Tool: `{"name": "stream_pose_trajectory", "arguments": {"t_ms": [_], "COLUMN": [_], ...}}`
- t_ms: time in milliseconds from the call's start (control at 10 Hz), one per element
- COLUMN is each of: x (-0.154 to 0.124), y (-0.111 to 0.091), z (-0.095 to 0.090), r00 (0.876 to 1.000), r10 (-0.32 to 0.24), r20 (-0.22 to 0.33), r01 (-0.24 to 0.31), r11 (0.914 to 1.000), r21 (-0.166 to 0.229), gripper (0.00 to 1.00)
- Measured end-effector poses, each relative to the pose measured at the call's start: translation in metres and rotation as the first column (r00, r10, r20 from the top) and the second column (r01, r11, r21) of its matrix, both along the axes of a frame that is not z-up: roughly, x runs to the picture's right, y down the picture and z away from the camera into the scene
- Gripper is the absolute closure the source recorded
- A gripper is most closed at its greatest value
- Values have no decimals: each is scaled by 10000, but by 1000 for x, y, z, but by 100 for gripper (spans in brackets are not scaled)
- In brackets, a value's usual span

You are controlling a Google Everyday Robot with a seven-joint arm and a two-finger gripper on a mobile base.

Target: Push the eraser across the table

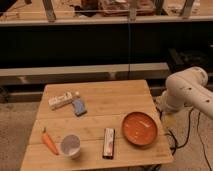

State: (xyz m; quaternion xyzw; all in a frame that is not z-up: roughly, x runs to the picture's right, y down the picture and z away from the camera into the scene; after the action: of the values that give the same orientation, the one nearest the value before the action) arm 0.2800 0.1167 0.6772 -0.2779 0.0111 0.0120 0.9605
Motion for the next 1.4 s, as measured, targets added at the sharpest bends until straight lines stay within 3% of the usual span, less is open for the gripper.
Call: {"name": "stream_pose_trajectory", "arguments": {"t_ms": [1400], "x": [-12], "y": [24], "z": [-12], "r00": [9992], "r10": [-275], "r20": [275], "r01": [274], "r11": [9996], "r21": [39], "gripper": [20]}}
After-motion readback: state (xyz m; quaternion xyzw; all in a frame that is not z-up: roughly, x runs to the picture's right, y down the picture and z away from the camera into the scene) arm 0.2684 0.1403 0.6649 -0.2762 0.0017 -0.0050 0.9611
